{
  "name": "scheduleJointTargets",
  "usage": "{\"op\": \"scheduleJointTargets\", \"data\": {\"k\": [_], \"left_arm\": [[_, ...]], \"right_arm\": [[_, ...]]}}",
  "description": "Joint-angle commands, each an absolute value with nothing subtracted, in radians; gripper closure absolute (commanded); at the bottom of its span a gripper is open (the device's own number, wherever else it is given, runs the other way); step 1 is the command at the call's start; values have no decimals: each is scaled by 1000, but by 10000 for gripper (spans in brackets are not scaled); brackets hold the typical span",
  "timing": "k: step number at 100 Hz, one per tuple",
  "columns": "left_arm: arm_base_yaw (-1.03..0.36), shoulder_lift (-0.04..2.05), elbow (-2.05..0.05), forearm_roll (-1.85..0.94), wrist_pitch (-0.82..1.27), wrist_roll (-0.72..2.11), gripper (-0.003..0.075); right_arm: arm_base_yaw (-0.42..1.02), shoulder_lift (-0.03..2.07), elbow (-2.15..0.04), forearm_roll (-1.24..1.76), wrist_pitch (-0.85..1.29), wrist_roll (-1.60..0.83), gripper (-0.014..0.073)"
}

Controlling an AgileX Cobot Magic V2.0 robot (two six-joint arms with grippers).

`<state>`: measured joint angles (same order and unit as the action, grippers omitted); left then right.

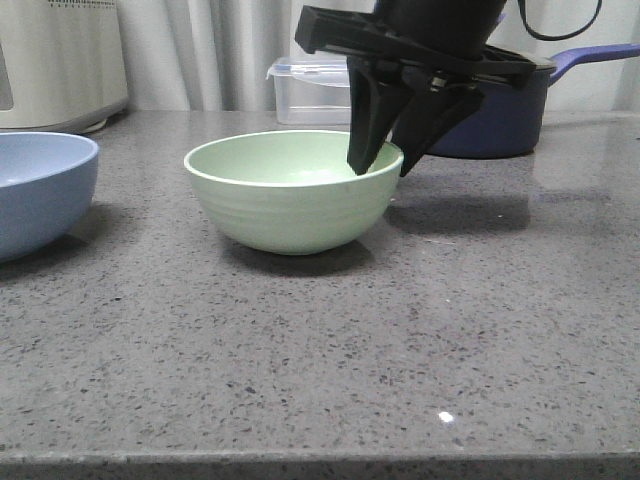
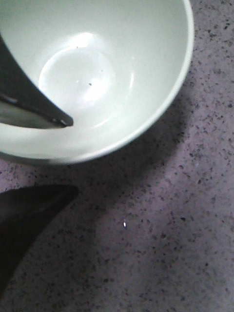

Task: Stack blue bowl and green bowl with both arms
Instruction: 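Slide the green bowl toward the table center and release it, then grasp the light blue bowl rim with the left gripper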

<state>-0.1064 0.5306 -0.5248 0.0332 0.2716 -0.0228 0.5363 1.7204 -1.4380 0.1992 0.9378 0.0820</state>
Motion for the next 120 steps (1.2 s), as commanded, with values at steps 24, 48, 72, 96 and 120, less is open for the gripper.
{"op": "scheduleJointTargets", "data": {"k": [24,48,72,96,120], "left_arm": [[-106,540,-556,28,191,-35,282],[-106,540,-556,28,191,-35,282],[-106,540,-556,28,191,-35,282],[-106,540,-556,28,191,-35,281],[-106,540,-556,28,191,-35,282]], "right_arm": [[537,1562,-1458,181,935,80,289],[537,1451,-1346,181,928,80,452],[537,1383,-1216,186,891,80,580],[577,1387,-1102,203,766,80,654],[579,1429,-1084,212,718,80,657]]}}
